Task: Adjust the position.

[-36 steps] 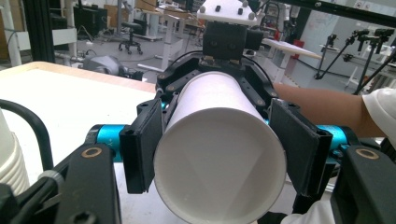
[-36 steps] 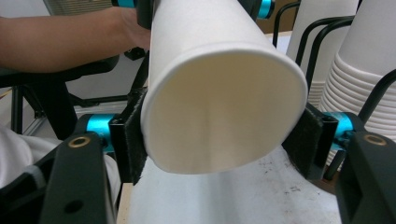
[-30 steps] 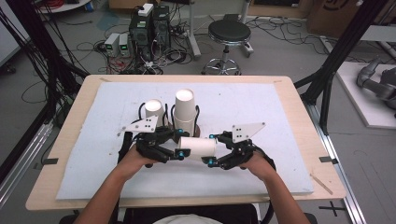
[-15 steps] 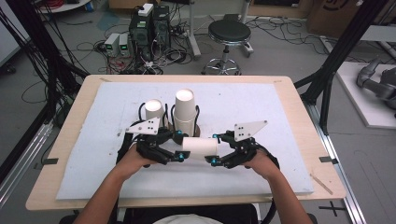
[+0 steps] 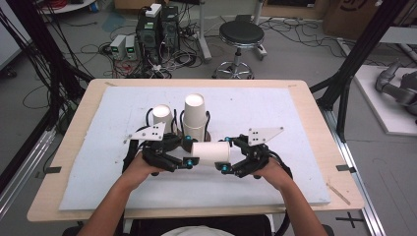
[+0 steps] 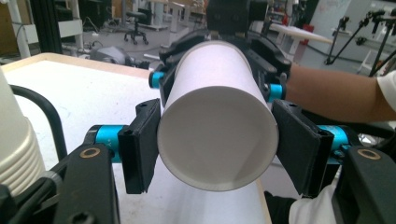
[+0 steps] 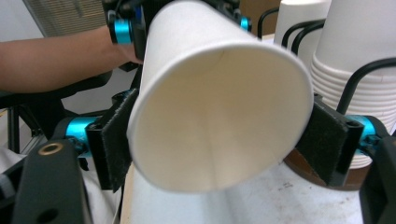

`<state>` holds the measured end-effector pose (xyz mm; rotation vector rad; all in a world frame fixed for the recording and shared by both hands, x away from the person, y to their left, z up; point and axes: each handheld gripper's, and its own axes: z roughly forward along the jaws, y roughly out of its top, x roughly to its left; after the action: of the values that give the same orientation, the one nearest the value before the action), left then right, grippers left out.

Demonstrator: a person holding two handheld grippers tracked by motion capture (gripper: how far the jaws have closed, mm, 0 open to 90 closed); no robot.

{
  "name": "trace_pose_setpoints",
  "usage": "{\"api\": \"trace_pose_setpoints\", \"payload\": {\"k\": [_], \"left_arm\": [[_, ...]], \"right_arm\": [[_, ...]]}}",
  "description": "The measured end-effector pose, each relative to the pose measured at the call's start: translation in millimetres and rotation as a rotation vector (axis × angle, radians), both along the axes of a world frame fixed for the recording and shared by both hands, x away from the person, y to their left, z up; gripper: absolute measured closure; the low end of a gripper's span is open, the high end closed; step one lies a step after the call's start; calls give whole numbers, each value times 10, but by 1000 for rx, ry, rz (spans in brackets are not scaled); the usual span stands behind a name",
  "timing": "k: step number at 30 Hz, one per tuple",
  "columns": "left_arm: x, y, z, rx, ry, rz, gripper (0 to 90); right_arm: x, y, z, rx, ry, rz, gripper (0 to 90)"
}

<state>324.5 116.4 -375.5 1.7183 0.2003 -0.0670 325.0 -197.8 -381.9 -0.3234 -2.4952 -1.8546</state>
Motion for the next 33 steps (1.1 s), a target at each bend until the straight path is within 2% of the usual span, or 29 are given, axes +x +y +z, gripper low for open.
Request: {"api": "trace_pose_setpoints", "payload": {"k": [5, 13, 20, 29, 33], "left_arm": [[-4, -26, -27, 21, 3, -8, 363], [-6, -40, -39, 47, 0, -11, 363], [-6, -56, -65, 59, 2, -11, 364], [-3, -67, -79, 68, 5, -5, 364], [-9, -80, -86, 78, 5, 15, 351]], "right_arm": [[10, -55, 30, 22, -8, 17, 285], [15, -67, 35, 23, 0, 17, 303], [25, -78, 47, 44, 8, 19, 328], [31, -84, 52, 52, 15, 14, 348], [36, -93, 53, 49, 21, 16, 364]]}}
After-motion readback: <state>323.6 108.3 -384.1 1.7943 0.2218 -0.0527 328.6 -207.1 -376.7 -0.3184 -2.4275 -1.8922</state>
